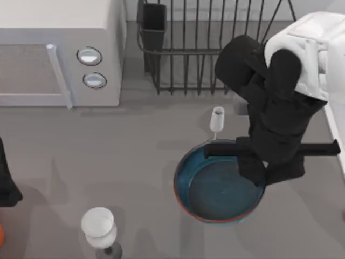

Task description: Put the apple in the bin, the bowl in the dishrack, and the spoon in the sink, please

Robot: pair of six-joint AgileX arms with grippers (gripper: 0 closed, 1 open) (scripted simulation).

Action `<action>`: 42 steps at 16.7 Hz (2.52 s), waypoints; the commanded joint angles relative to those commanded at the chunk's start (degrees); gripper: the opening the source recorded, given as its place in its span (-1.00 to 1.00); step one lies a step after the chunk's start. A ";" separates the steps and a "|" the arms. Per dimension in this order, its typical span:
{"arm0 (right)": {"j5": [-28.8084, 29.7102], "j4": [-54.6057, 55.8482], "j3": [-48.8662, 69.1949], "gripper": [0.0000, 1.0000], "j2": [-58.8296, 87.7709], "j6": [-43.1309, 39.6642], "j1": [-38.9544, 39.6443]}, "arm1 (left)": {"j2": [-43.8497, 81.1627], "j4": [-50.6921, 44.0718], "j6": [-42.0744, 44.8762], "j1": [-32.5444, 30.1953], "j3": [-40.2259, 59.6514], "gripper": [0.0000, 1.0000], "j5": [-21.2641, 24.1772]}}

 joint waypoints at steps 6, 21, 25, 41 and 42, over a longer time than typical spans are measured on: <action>0.07 -0.35 0.41 -1.00 -0.24 -0.06 0.14 | 0.00 0.00 0.00 0.00 0.00 1.00 0.00; 48.65 54.53 2.86 -1.00 -12.40 -30.26 16.19 | 0.00 0.00 0.00 0.00 0.00 1.00 0.00; 58.97 65.29 3.35 -1.00 -17.00 -37.12 19.43 | 0.00 0.00 0.00 0.00 0.00 1.00 0.00; 48.18 91.87 0.75 -1.00 3.22 -38.91 7.06 | 0.00 0.00 0.00 0.00 0.00 1.00 0.00; 46.19 95.89 0.12 -1.00 6.15 -39.02 5.04 | 0.00 0.00 0.00 0.00 0.00 1.00 0.00</action>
